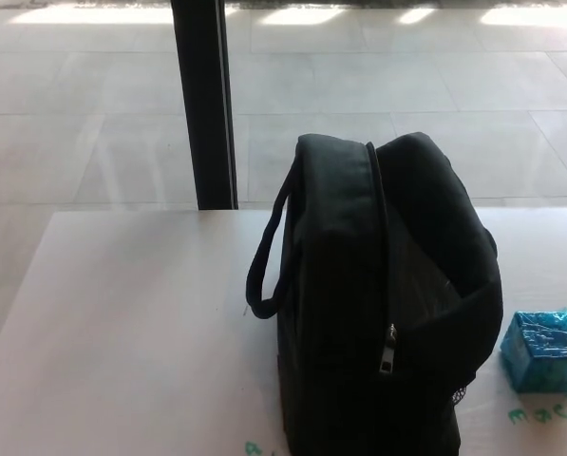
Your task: The robot uses its right hand to pick up the cube kept on the middle of the desk and put it inside the bag next to it
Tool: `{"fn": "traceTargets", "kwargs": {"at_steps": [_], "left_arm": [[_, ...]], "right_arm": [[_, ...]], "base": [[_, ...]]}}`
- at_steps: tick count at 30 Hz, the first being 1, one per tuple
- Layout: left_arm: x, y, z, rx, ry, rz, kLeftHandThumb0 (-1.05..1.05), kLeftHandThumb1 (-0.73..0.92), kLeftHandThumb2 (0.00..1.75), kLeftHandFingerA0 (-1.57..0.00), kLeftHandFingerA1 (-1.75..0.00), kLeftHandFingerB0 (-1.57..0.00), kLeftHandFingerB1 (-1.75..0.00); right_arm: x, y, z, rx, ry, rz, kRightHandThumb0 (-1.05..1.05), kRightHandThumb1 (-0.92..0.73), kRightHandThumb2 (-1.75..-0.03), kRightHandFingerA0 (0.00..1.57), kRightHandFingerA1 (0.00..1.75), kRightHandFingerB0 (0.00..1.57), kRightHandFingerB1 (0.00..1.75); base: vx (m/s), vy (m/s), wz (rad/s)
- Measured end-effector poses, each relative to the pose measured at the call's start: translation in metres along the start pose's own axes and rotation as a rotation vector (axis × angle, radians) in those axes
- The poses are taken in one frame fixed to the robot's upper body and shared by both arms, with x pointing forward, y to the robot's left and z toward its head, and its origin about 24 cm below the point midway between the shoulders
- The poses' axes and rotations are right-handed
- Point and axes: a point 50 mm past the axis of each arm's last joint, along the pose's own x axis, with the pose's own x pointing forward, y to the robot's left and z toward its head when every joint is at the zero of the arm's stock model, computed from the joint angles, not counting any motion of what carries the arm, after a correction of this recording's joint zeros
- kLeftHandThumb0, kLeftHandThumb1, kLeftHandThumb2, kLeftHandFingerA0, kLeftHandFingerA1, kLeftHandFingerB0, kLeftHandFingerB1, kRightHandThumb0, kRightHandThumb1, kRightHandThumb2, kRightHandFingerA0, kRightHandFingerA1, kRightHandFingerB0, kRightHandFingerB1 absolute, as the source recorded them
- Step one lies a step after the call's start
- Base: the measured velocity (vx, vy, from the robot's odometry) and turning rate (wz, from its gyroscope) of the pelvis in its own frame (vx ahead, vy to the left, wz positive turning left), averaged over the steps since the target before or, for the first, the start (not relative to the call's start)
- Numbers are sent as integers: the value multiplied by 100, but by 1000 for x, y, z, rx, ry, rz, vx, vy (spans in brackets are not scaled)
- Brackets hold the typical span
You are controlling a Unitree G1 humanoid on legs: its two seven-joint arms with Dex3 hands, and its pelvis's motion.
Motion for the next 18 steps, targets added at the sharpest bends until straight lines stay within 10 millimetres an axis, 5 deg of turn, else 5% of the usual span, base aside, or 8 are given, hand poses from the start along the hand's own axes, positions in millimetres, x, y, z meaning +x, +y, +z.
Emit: {"fn": "traceTargets", "kwargs": {"at_steps": [4,7,10,11,12,14,15,18], "left_arm": [[-1,1,1,-18,-10,-40,-79,54,90,-28,-55,-20,-47],[-1,0,1,-19,-12,-63,-76,70,60,-28,-50,-21,-37],[-1,-1,4,-26,-24,-85,-76,69,60,-28,-49,-21,-37],[-2,-1,5,-29,-29,-92,-79,52,88,-26,-55,-19,-47],[-2,-1,5,-32,-33,-97,-78,53,89,-24,-55,-18,-47],[-2,-2,6,-35,-37,-105,-78,53,88,-25,-55,-18,-47],[-2,-2,6,-36,-38,-108,-78,53,88,-26,-55,-19,-47],[-2,-2,7,-37,-43,-115,-76,52,87,-25,-55,-18,-47]], "right_arm": [[0,-13,10,108,-44,-37,-73,-57,-93,25,68,16,45],[1,-26,35,185,-133,-85,-72,-56,-90,19,60,10,43],[3,-37,76,257,-277,-119,-75,-53,-90,23,64,16,47],[2,-39,90,273,-324,-125,-77,-51,-89,23,67,18,53],[1,-40,103,288,-365,-124,-80,-64,-60,24,72,25,52],[0,-40,125,316,-435,-113,-80,-51,-91,23,65,19,55],[-1,-40,133,321,-460,-107,-77,-68,-61,21,64,20,47],[-8,-34,168,321,-568,-72,-64,-72,-62,20,46,20,28]], "base": [[0,0,0],[0,0,0],[0,0,0],[0,0,0],[0,0,0],[0,0,0],[0,0,0],[0,0,0]]}}
